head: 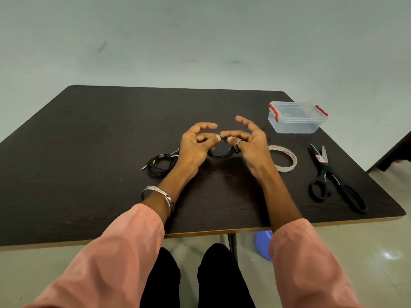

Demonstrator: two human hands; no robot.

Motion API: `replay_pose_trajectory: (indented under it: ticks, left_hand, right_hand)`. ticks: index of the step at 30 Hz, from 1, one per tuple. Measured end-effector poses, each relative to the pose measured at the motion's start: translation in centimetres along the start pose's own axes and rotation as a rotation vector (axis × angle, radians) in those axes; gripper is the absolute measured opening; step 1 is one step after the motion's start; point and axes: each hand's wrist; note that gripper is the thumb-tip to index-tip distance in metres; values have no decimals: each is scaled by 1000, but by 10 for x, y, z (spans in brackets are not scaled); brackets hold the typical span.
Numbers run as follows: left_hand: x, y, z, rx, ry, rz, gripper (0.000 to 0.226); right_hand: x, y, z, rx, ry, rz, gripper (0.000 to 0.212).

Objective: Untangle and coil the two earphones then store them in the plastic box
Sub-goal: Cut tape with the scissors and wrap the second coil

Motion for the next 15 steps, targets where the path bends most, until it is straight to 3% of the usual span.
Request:
replay_pose_trajectory:
  ticks: [8, 15]
  left_hand:
    - [1, -1, -2, -21, 19, 5, 32]
    - [-1, -3, -3, -19, 84, 23, 33]
  right_hand:
    - [-4, -2, -2, -24, 46, -1, 60]
    - [1, -4, -3, -1, -124, 17, 60]
Point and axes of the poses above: each hand's wrist, its own y-axis towards the middle knuckle, its own x-axis out of the palm, z = x × y, and after that the axes turned 14 degrees about -z, right-handed
